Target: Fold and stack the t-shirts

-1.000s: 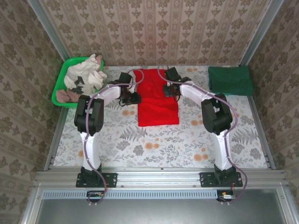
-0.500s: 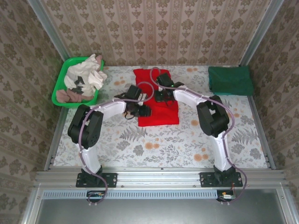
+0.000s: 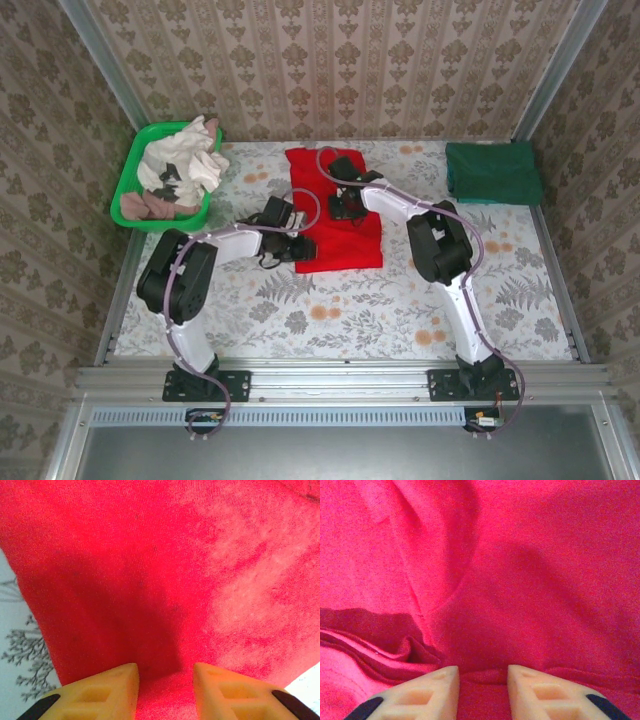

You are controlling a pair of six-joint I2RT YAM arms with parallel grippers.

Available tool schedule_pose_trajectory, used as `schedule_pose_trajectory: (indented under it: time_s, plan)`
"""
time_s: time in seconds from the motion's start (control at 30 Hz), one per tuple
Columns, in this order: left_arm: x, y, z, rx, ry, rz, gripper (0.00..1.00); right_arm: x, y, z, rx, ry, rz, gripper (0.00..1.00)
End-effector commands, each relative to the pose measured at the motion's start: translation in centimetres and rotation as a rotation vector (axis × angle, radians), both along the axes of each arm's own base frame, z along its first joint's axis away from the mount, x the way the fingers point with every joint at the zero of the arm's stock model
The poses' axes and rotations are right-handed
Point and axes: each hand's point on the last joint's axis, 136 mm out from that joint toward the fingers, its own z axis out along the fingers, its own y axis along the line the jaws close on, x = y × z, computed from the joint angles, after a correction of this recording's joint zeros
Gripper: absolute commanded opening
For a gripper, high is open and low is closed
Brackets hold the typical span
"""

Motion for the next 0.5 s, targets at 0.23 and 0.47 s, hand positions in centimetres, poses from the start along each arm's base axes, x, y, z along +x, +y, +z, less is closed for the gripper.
schedule_pose_trajectory:
  time_s: [0.23,0.47]
  plan:
    - [-2.4,2.2,1.2,-0.011,0.056,-0.002,0.44,-4.5,-5.6,5.5,0.016,-0.063,-0.117,0.39]
    - [1.9,1.9,3.5,-0.046,0.003,0.048,0.5,-6.5,-5.4,1.3,0.065,0.001,-0.115,0.35]
